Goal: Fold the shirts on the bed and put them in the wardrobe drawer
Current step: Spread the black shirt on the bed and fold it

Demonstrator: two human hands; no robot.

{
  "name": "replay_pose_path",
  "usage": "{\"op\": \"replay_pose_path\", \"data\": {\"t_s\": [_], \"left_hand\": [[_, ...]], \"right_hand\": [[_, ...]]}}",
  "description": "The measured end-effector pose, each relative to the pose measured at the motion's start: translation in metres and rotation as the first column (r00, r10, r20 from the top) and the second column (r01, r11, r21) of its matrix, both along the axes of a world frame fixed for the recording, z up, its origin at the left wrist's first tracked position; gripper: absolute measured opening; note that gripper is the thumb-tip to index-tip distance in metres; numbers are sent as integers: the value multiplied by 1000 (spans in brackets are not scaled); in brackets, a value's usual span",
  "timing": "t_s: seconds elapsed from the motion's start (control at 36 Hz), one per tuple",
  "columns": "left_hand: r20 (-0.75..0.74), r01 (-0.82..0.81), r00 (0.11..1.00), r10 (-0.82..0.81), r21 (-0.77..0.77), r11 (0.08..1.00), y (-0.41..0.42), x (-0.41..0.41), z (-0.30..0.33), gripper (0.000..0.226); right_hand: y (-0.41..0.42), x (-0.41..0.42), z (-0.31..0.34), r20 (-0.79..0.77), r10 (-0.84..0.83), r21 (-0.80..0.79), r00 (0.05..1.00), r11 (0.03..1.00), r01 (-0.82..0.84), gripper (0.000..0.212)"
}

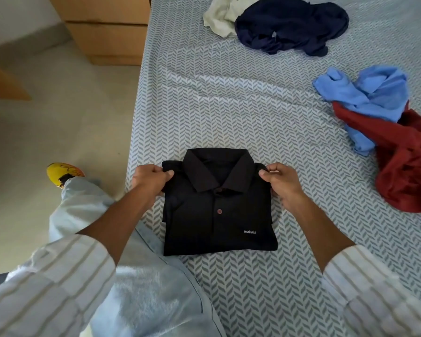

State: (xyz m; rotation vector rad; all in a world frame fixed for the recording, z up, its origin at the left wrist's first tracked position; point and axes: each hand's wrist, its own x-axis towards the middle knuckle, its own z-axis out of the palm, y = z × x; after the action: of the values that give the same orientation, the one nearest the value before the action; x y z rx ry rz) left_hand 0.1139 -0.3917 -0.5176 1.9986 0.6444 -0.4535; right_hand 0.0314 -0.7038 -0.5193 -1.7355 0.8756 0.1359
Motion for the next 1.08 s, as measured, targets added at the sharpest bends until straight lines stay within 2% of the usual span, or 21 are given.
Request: {"op": "replay_pose_path", "data": {"t_s": [0.11,0.22,0.31,0.42,0.5,0.58,0.72,0.78,0.86,0.94,1.08], "left_hand": [[34,65,997,-69,122,990,4,-3,-5,26],[-8,233,972,-236,201,951,9,-21,1,48],[-155,401,914,-375,200,894,16,-43,10,64],[-334,521,802,-496,-17,853,23,-65,16,52],[-384,548,752,-536,-86,832,28,-70,16,35],[-354,526,772,-528,-110,843,35,-74,14,23],[-245,515,816,-523,-101,851,45,-81,13,19],[-225,548,800,-556,-103,830,46,-83,15,21],[-246,587,756,-607,-156,794,46,-89,22,28],[-269,609,730,-629,-163,776,45,-95,23,39],[-293,624,733,-614,-70,778,45,-100,23,24]], "right_hand": [[7,-4,-5,-24,28,-165,999,986,-32,26],[21,-24,18,-95,58,-140,994,988,-71,51],[29,-49,30,-174,139,-95,975,983,-158,35],[30,-82,28,-257,197,48,946,980,-192,26],[31,-104,18,-309,203,122,929,977,-173,23],[36,-123,13,-287,119,171,951,983,-71,18],[49,-148,12,-81,-63,150,995,986,75,23],[53,-155,9,-35,-86,108,996,990,90,16],[54,-163,0,-33,-37,-102,999,994,33,10],[54,-166,-3,-77,75,-253,994,963,-92,30],[49,-167,-2,-204,86,-236,975,963,-134,38]]}}
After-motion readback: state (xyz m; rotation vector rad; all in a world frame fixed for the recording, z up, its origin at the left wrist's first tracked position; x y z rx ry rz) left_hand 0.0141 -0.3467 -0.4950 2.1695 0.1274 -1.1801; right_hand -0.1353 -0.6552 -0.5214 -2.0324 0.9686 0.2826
